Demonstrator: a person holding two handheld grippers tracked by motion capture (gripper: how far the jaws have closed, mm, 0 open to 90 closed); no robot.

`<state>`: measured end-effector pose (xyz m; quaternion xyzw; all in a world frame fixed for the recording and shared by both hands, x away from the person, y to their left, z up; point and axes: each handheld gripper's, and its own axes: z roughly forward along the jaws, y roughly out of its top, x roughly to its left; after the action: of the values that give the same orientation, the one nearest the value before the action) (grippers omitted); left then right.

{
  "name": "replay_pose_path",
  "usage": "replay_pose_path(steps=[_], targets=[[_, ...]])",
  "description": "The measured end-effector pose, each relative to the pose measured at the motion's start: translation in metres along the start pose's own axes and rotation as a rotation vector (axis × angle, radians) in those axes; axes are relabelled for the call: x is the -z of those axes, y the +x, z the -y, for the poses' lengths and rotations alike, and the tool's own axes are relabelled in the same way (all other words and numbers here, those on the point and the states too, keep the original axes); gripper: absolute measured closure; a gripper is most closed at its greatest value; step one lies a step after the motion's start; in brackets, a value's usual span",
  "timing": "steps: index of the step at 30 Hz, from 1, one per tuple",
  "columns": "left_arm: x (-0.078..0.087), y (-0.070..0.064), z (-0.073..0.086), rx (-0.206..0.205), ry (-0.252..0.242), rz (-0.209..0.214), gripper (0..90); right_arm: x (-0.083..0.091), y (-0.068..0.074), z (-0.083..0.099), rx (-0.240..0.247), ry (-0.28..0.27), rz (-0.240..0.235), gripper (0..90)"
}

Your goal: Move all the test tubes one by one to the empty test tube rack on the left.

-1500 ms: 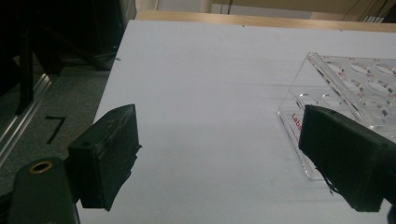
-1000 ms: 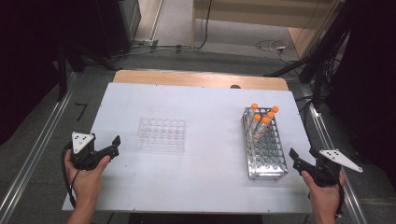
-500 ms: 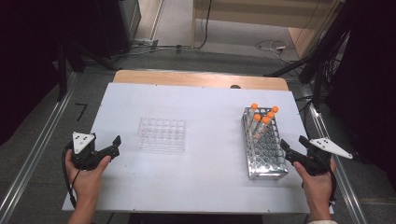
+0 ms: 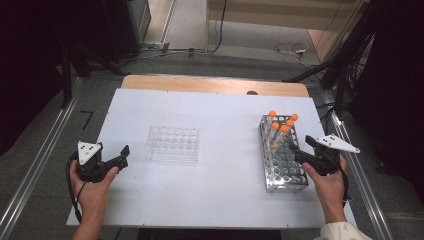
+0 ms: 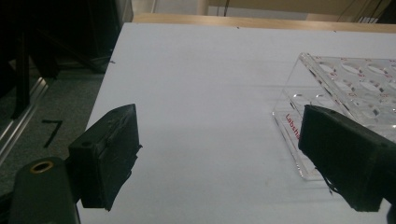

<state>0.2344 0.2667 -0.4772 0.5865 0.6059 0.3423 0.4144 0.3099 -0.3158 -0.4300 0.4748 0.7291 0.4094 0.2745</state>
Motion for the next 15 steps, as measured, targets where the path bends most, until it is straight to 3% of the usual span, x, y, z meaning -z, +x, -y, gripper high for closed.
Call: replay_pose_path(steps=[9,15], targets=[[0.000,0.001,0.000,0.008,-0.004,-0.001,13.2,-0.018,0.004,-0.011,0.087,0.063,-0.069,49.3],[-0.001,0.000,0.000,0.009,-0.001,0.001,13.3,-0.027,0.005,-0.015,0.103,0.091,-0.094,51.5]])
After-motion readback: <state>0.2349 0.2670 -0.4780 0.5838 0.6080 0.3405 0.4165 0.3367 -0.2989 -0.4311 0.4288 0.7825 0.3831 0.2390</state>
